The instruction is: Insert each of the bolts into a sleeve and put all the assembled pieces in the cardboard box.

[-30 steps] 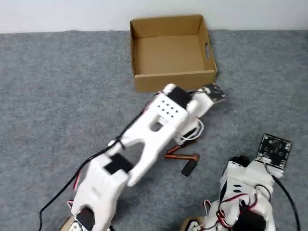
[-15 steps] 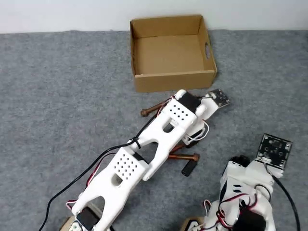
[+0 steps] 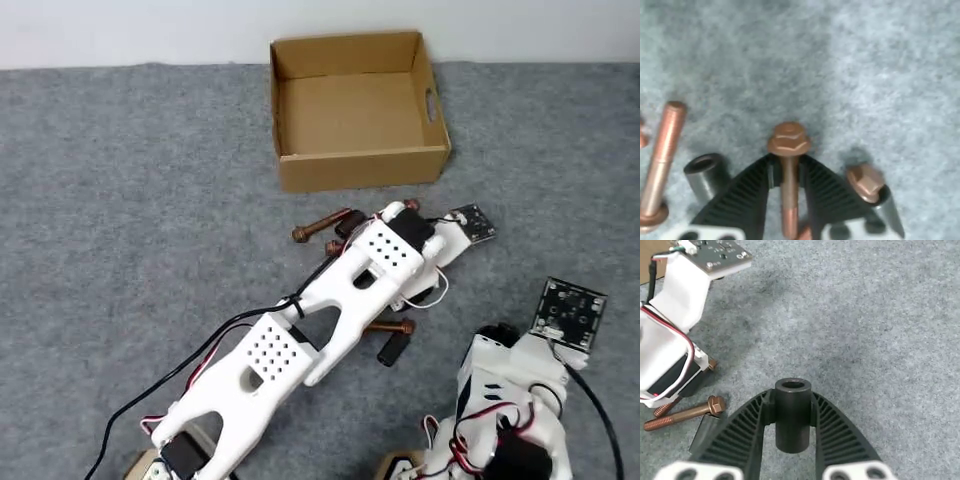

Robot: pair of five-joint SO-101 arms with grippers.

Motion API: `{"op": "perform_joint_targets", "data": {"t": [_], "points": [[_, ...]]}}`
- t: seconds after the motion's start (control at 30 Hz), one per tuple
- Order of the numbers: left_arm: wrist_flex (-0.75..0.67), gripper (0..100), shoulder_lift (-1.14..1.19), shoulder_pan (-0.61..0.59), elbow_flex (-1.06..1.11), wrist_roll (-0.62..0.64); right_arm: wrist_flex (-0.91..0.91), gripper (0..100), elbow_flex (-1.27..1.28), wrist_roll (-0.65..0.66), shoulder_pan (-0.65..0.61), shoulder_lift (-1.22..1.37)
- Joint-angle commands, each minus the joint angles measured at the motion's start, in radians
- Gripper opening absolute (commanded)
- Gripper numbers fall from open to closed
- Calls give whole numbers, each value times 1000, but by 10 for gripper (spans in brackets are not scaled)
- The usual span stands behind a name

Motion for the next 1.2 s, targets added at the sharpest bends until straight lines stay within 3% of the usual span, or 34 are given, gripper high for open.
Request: {"op": "perform_joint_targets", "data": {"t": [0.0, 0.23, 0.6, 0.9, 1.17], "points": [[20, 5, -64, 11, -24, 43, -25, 9, -8, -3, 5, -8], [21, 5, -362, 11, 105, 58, -24, 9, -8, -2, 4, -8], [-2, 5, -1026, 5, 773, 241, -7, 9, -18, 0, -68, -12], [-242, 5, -1525, -58, 1211, 402, 7, 9, -31, -6, -240, -12], [-423, 5, -1921, -152, 1603, 517, -21, 9, -34, -8, -472, -12]]}}
